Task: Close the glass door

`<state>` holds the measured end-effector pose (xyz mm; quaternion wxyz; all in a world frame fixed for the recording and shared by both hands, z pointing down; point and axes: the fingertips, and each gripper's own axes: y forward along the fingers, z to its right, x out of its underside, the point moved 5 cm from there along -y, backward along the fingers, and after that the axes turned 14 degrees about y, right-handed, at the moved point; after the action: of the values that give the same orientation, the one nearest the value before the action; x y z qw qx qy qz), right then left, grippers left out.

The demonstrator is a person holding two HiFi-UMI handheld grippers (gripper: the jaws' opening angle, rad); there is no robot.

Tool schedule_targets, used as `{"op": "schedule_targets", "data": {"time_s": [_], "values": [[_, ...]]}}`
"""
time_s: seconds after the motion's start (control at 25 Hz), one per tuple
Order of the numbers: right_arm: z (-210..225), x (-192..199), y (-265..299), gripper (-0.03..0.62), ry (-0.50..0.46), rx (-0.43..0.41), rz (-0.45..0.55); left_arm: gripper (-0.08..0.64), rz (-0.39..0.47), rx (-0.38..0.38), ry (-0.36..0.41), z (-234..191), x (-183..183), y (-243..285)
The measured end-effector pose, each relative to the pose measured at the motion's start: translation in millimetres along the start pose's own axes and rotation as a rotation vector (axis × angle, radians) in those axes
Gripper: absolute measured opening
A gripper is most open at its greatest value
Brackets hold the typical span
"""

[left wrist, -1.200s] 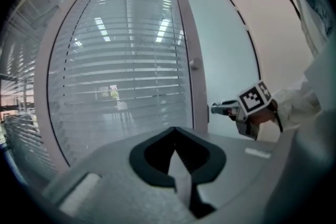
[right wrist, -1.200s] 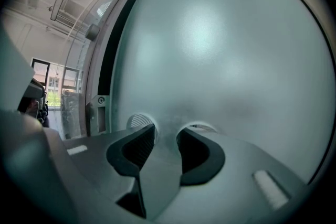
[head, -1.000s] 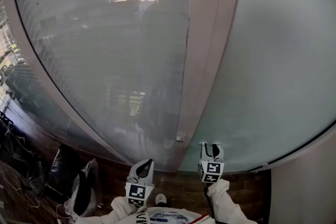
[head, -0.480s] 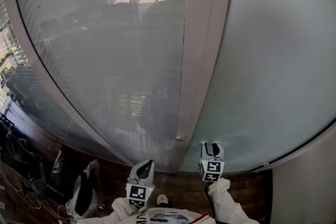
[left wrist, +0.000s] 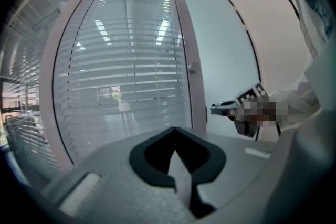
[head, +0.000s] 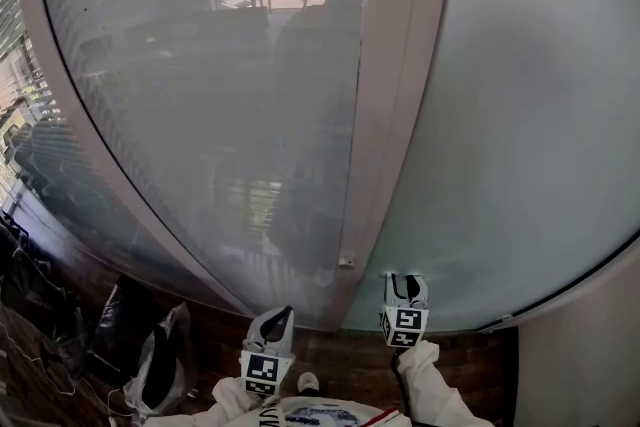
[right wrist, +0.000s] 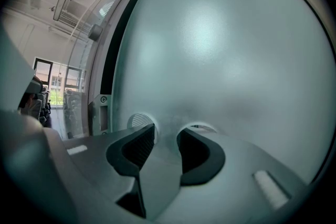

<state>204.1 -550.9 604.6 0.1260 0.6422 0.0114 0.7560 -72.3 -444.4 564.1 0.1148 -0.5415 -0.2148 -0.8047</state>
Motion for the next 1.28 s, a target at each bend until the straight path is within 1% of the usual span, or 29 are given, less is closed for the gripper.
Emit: {"op": "schedule_targets", "data": {"time_s": [0.8, 0.96, 1.04, 1.12, 1.16, 1.24, 1.28], "values": [[0, 0, 2, 0.137, -0.004, -0.006, 0.004, 0.003, -0.010, 0.000, 0.001, 3, 2, 2], [1, -2, 0, 0.144, 0.001, -0.025, -0.039, 0.003, -0.012, -0.004, -0.003, 5, 0, 0], [1, -2, -6, 0.161, -0.024, -0.028, -0.071, 0.003, -0.012, -0.005, -0.005, 8, 0, -1], [0, -2, -19, 0.164, -0.063, -0.026, -0.097, 0.003, -0.013, -0.005, -0.006, 12, -1, -3], [0, -1, -27, 0.151, -0.074, -0.027, -0.109, 0.003, -0.016, -0.006, -0.007, 14, 0, -4], [1, 3, -42, 0.076, -0.071, -0.039, -0.131, 0.003, -0.020, -0.006, -0.007, 19, 0, -5], [2, 6, -50, 0.026, -0.065, -0.045, -0.137, 0.002, -0.021, -0.005, -0.006, 22, -1, -6]]}}
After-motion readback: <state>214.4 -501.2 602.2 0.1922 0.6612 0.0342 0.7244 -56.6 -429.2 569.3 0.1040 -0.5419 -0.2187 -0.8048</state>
